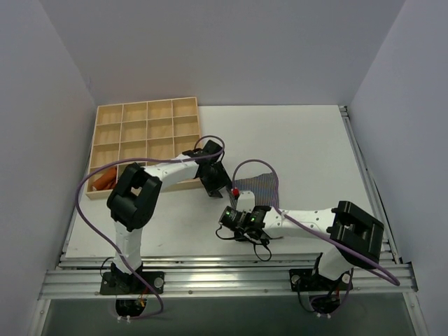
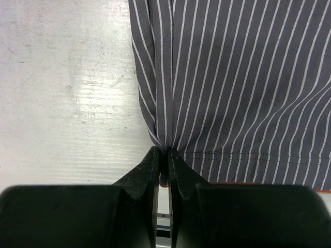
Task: Roll the underwear
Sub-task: Fold the underwear
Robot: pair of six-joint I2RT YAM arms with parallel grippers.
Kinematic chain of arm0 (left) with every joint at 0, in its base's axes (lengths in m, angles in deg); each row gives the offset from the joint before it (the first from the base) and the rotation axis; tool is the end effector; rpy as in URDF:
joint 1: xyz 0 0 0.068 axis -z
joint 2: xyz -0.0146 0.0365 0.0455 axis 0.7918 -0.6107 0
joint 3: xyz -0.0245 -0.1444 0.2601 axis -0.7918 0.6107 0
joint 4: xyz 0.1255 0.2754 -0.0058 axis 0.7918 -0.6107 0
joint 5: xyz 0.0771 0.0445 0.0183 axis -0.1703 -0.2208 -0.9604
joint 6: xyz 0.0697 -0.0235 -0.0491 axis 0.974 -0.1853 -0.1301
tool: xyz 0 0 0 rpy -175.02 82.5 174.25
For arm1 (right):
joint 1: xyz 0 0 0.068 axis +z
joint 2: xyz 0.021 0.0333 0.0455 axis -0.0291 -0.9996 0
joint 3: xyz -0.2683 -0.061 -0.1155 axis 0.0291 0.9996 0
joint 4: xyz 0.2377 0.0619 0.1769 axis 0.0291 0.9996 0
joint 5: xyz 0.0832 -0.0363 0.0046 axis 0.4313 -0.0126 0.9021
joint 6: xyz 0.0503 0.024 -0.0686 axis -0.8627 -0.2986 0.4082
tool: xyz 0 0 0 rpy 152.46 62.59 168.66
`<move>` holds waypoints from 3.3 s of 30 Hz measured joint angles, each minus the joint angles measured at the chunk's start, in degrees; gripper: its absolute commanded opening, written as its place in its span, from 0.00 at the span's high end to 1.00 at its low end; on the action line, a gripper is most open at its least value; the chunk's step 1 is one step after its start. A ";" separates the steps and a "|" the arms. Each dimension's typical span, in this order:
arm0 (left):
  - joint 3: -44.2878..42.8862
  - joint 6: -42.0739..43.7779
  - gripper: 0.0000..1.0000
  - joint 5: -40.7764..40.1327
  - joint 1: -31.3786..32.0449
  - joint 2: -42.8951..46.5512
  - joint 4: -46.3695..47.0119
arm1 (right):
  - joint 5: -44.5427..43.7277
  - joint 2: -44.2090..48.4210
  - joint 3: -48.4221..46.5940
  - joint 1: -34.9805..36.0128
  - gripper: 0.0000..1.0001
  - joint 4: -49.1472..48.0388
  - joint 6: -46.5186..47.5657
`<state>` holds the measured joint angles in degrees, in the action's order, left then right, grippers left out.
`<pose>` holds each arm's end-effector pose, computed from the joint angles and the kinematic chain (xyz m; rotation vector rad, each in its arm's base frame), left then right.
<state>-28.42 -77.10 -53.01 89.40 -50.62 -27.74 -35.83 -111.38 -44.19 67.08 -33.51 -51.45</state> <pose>0.3685 -0.2938 0.1231 -0.6187 2.8655 -0.6265 0.1624 0.3000 0.1267 -0.1038 2.5938 0.4339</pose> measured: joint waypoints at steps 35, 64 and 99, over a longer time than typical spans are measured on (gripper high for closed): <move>-0.68 2.67 0.98 -0.92 0.79 -2.62 2.84 | 0.37 0.83 0.33 3.48 1.00 1.03 -1.09; -8.55 11.06 0.98 -15.17 1.60 8.11 -20.24 | -0.44 12.11 -0.46 4.22 1.00 -4.87 -3.32; -48.04 14.47 0.98 -14.71 6.80 -17.14 -36.46 | 0.74 26.32 14.88 -3.26 1.00 -11.69 -5.90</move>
<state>-76.46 -62.63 -67.72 96.19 -67.75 -64.20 -35.09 -85.07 -29.30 63.82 -45.21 -57.35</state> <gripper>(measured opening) 0.032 0.040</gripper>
